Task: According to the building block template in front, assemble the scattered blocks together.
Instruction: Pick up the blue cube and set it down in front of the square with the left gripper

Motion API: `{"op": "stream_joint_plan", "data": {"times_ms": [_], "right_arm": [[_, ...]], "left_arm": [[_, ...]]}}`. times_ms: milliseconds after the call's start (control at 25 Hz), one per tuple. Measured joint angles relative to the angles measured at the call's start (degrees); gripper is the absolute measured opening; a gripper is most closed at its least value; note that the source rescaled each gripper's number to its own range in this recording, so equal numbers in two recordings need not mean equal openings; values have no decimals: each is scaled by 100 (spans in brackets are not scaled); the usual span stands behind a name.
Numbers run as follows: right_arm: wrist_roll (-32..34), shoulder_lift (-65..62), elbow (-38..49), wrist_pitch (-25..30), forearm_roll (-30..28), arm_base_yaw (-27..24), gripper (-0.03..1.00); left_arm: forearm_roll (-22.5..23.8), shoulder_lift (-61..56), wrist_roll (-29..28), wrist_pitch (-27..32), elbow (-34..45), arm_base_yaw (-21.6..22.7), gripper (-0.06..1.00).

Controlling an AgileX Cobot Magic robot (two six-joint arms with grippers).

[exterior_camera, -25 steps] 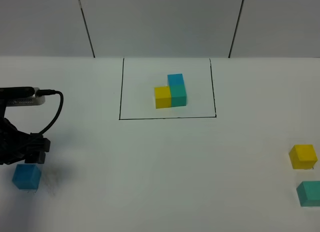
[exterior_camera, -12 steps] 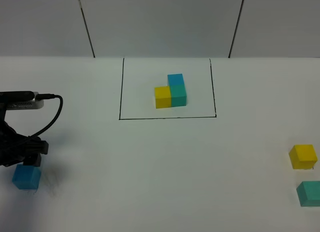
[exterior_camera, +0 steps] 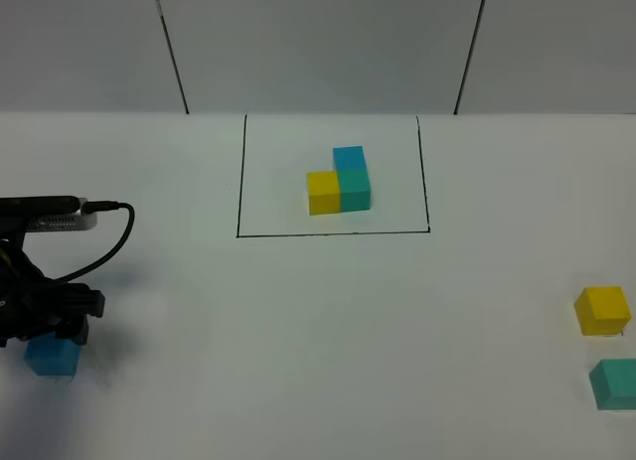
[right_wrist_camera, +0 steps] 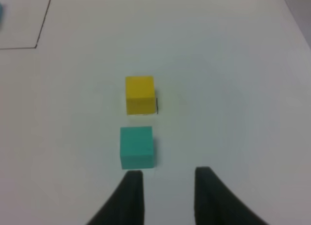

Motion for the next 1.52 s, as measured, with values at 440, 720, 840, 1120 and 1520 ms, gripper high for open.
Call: {"op": "stream_joint_plan", "data": {"times_ms": [440, 720, 840, 1120, 1520], "right_arm": [[0, 0, 0, 0, 0, 0, 0], [0, 0, 0, 0, 0, 0, 0], [0, 0, 0, 0, 0, 0, 0], [0, 0, 0, 0, 0, 0, 0], [0, 0, 0, 0, 0, 0, 0]], "left_arm": [[-25, 607, -21, -423, 0, 0, 70], [-44, 622, -51, -491, 0, 0, 48], [-44, 622, -54, -479, 0, 0, 22], [-4, 622, 150, -460, -4, 0, 0], [-344, 446, 3170, 331, -1515, -880, 0]]}}
